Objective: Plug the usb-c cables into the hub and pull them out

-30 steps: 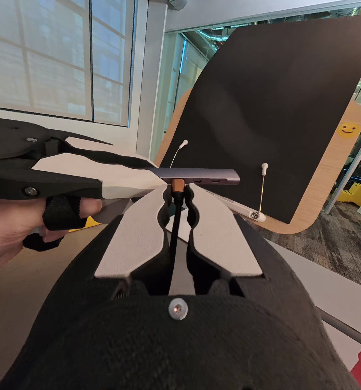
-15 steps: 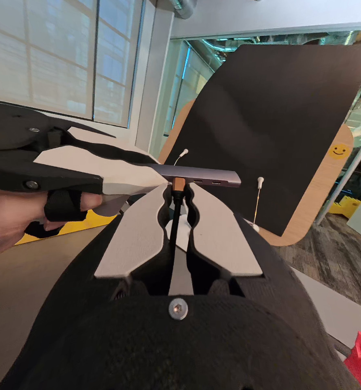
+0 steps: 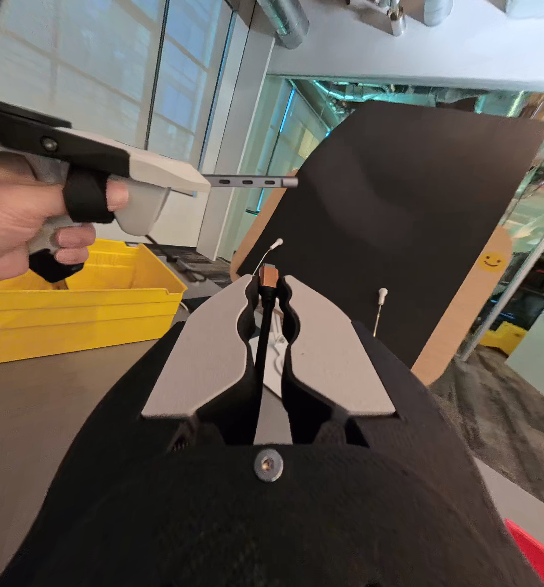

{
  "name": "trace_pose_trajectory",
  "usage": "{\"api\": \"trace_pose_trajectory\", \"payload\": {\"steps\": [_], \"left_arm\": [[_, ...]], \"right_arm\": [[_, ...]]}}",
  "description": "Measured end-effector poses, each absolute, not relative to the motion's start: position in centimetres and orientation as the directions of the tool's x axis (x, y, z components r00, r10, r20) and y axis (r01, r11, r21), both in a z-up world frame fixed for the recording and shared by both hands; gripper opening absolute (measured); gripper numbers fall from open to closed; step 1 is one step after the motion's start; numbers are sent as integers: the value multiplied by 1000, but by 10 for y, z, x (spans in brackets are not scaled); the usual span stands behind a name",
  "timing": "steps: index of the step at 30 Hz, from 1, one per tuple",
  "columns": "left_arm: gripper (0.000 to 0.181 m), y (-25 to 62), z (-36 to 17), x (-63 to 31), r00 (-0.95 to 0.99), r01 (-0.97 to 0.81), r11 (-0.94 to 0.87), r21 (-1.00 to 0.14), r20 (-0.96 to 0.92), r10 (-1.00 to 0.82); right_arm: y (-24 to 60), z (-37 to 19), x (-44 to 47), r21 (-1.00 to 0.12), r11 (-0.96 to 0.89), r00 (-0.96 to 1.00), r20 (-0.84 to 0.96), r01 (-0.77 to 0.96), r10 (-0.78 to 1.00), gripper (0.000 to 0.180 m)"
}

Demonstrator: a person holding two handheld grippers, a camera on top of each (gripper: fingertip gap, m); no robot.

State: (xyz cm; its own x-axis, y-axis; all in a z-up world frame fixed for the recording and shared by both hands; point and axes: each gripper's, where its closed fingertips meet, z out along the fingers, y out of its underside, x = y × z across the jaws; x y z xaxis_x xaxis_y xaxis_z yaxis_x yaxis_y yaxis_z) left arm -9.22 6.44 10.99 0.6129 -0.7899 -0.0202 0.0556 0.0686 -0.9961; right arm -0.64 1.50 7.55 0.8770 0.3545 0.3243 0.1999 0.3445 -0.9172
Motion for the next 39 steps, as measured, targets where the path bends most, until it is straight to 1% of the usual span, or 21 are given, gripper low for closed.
{"api": "trace_pose_trajectory", "payload": {"steps": [1, 3, 5, 8, 9, 11, 13, 17, 20, 23, 24, 25, 26, 28, 30, 33, 35, 38, 39], "left_arm": [[25, 59, 112, -89, 619, 6, 118, -993, -89, -781], [25, 45, 115, -77, 588, -29, 156, -987, -143, -796], [25, 37, 114, -70, 560, -66, 169, -983, -177, -809], [25, 32, 112, -67, 527, -96, 149, -984, -178, -831], [25, 29, 112, -66, 507, -89, 134, -987, -161, -847], [25, 23, 112, -64, 475, -83, 118, -990, -144, -868], [25, 20, 111, -62, 455, -103, 117, -988, -151, -878], [25, 14, 105, -54, 428, -144, 131, -981, -181, -886], [25, 12, 98, -49, 410, -183, 132, -974, -197, -891], [25, 10, 92, -45, 389, -197, 117, -974, -187, -902], [25, 9, 91, -44, 381, -199, 114, -973, -184, -906], [25, 8, 90, -43, 377, -201, 111, -973, -181, -908], [25, 7, 90, -42, 374, -202, 110, -973, -181, -910], [25, 6, 88, -41, 368, -213, 109, -971, -183, -911], [25, 5, 85, -40, 362, -224, 107, -969, -185, -914], [25, 5, 82, -38, 355, -235, 103, -966, -184, -916], [25, 4, 79, -36, 350, -244, 99, -965, -183, -919], [25, 3, 76, -35, 343, -253, 95, -963, -182, -922], [25, 3, 76, -34, 340, -254, 96, -962, -182, -923]], "right_arm": [[15, 77, -7, -921, 339, 869, 318, 190, 378, 14], [14, 82, -1, -929, 331, 868, 297, 166, 397, 14], [7, 94, -8, -941, 325, 798, 263, 90, 541, 14], [-32, 146, 7, -933, 354, 664, 219, -73, 714, 14], [-44, 163, 22, -927, 366, 657, 225, -83, 719, 13], [-73, 183, 51, -916, 401, 611, 303, -26, 732, 14], [-93, 183, 85, -911, 406, 592, 364, 68, 719, 13], [-117, 155, 134, -939, 320, 501, 337, 124, 797, 13], [-114, 116, 156, -967, 189, 454, 249, 173, 856, 13], [-121, 112, 157, -983, 163, 368, 184, 87, 912, 13], [-118, 108, 156, -981, 152, 381, 187, 121, 905, 13], [-106, 98, 163, -973, 130, 445, 204, 191, 872, 13], [-97, 82, 173, -959, 78, 495, 210, 273, 843, 13], [-96, 43, 187, -926, -68, 501, 138, 372, 854, 13], [-90, 4, 210, -862, -255, 575, 51, 438, 816, 15], [-77, -38, 248, -735, -465, 711, 34, 494, 702, 15], [-73, -50, 255, -707, -492, 724, 41, 508, 689, 14], [-76, -41, 244, -761, -441, 685, 6, 476, 729, 19], [-77, -33, 243, -779, -412, 678, 22, 472, 734, 20]]}}
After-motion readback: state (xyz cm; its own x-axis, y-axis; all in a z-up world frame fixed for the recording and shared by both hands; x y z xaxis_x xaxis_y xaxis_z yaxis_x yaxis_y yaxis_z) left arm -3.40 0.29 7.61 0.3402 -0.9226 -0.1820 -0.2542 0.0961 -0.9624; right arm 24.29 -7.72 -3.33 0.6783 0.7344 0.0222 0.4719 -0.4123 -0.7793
